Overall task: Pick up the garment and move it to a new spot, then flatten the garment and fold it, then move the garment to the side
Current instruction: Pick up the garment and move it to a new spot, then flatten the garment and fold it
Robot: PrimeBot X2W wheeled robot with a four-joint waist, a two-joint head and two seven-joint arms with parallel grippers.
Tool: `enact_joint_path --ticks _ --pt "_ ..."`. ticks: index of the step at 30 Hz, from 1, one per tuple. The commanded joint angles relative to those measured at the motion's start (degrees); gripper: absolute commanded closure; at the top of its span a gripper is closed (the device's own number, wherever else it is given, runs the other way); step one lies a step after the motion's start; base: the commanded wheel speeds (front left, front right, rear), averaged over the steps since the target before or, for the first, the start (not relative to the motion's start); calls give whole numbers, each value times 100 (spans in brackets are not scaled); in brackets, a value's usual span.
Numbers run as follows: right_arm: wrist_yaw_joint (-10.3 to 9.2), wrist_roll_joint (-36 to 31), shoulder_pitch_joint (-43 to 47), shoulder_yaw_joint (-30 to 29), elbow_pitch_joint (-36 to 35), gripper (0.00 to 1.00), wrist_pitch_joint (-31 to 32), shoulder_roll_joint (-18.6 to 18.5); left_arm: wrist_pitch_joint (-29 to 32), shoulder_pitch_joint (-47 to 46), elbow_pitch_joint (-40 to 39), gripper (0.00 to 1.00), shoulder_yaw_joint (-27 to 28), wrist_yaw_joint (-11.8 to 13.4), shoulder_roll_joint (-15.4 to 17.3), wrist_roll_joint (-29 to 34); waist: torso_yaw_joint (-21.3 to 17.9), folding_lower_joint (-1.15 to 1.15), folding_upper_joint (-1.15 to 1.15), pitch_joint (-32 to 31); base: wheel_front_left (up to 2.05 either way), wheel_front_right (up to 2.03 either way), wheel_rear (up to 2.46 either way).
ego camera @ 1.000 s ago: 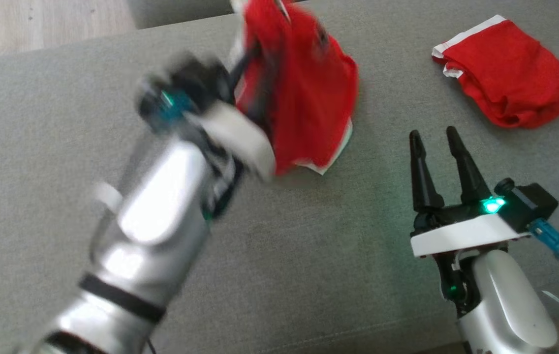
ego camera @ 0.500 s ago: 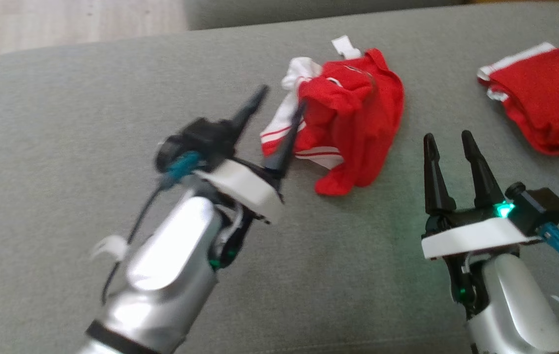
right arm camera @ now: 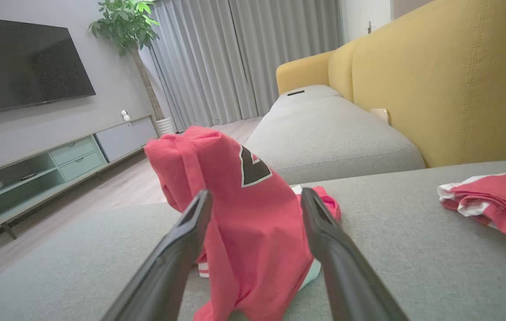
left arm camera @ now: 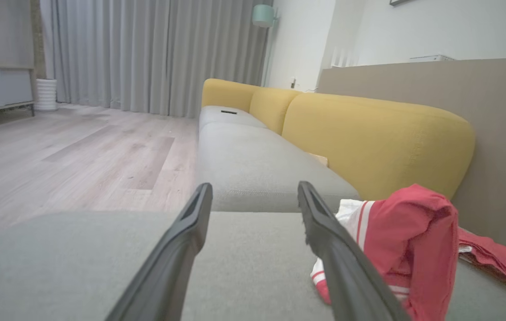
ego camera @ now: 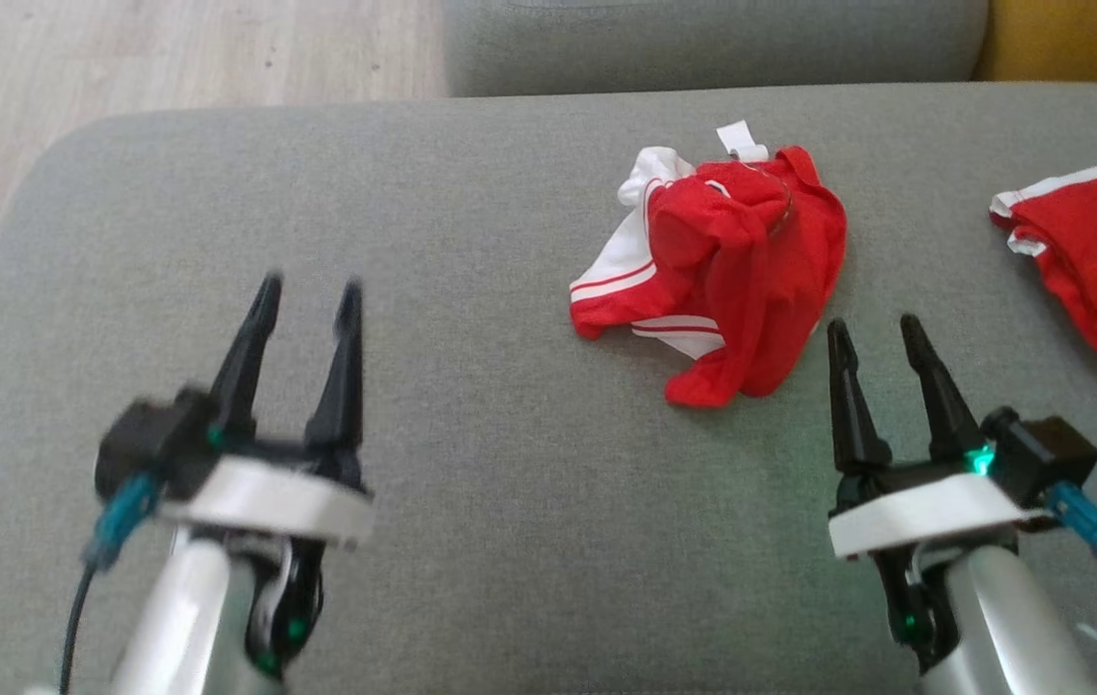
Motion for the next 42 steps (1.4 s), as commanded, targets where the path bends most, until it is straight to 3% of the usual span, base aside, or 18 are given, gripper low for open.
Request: enact_joint_path --ticks 1,8,14,22,32,33,34,38,42 --pt "-4 -25 10 112 -155 0 -62 -8 -32 -18 -274 0 334 -74 -31 69 28 0 0 -35 0 0 0" --pt "-4 -45 84 93 -126 0 -62 -8 -32 367 -445 0 672 -297 -290 236 98 0 0 -72 0 0 0" --pt "-4 -228 -27 243 112 0 54 -8 -32 293 -451 0 641 -388 -332 240 187 0 0 57 0 0 0" --pt "-4 -374 -427 595 760 0 256 -8 -32 176 -381 0 451 -370 -335 27 505 0 0 276 0 0 0" --pt "-4 -567 -961 280 1837 0 474 -8 -32 175 -320 0 399 -320 -336 -41 801 0 0 345 0 0 0" --pt "-4 -595 -1016 250 1936 42 456 -8 -32 185 -315 0 405 -313 -336 -49 797 0 0 334 0 0 0" --pt "-4 -650 -1069 219 2019 100 419 -8 -32 201 -312 0 416 -304 -336 -53 780 0 0 319 0 0 0" --pt "-4 -1006 -1180 -17 2212 100 285 -8 -33 274 -326 0 473 -279 -336 -74 609 0 0 235 0 0 0" --pt "-4 -1805 -1114 -664 2054 100 247 -107 -33 301 -350 0 467 -282 -336 -97 385 0 0 161 0 0 0"
